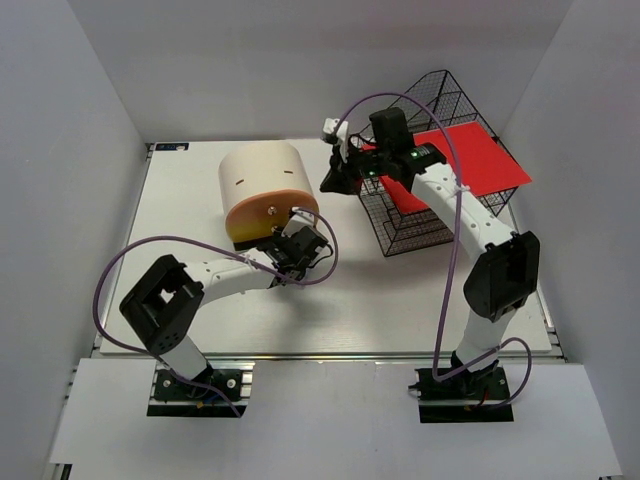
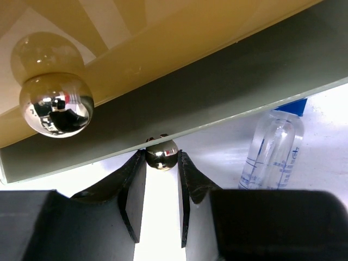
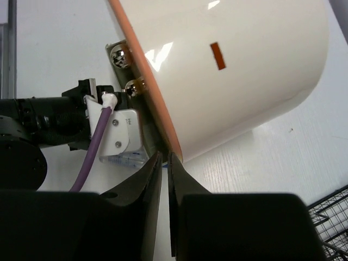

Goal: Organize the desk

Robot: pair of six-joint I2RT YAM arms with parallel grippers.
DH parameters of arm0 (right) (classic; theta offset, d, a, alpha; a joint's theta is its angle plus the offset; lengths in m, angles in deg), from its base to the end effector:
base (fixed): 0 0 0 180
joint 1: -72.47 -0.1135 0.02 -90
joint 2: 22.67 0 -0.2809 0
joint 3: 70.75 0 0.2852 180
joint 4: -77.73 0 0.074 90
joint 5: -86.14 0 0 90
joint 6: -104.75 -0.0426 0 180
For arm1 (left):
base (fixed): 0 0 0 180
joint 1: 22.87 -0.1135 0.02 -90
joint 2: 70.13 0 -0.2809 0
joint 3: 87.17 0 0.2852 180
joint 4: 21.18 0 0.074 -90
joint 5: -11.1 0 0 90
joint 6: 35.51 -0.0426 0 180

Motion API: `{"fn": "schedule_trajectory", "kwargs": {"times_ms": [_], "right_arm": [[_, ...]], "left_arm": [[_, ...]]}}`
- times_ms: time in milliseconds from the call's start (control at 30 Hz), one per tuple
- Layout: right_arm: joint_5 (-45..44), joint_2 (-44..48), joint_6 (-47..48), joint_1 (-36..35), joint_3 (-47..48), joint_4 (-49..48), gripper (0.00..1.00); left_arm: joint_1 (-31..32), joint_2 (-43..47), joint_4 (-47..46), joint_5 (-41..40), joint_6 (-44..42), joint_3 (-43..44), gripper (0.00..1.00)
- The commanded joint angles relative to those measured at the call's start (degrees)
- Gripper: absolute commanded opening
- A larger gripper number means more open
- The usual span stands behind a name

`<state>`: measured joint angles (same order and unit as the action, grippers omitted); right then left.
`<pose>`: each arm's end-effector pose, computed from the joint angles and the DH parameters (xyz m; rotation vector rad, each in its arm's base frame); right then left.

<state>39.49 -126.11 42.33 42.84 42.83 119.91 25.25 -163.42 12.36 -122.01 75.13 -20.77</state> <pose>0.3811 0.2504 0.3812 -1.3542 1.5568 0.8207 0.2502 -0.2355 0.1735 0.3105 2.2699 0.4033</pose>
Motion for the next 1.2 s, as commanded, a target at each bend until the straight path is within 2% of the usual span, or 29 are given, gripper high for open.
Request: {"fn": "schedule_trajectory", "kwargs": {"times_ms": [0,200,433,567,800,1167], "right_arm": [[-0.7,-0.2,4.0,-1.4,1.8,5.4,0.14],[-0.4,-1.4,7.6,-3.7,2.7,8.9,0.13],[-2.7,-3.9,7.8,-6.4,3.9,8.6,0.13],[-8.3,-4.5,3.6,-7.8,2.5,0.8,0.14],[-20.1,-6.5,0.7,-10.5,2.9,-5.7,0.11],[-27.6,-7.7,-1.0,-11.8,2.6,-10.9,0.11]], "left_arm": [[0.3,3.8,-1.3,1.5,1.1,-0.5,0.00],[0.3,4.4,-1.6,1.3,0.6,-1.3,0.00],[0.3,4.7,-1.4,1.1,0.3,-1.1,0.00],[-0.2,4.8,-1.7,1.0,0.0,-1.0,0.00],[-0.2,4.7,-1.8,1.0,-0.1,-0.5,0.00],[-0.2,6.1,-2.0,2.0,0.0,-1.3,0.00]]}}
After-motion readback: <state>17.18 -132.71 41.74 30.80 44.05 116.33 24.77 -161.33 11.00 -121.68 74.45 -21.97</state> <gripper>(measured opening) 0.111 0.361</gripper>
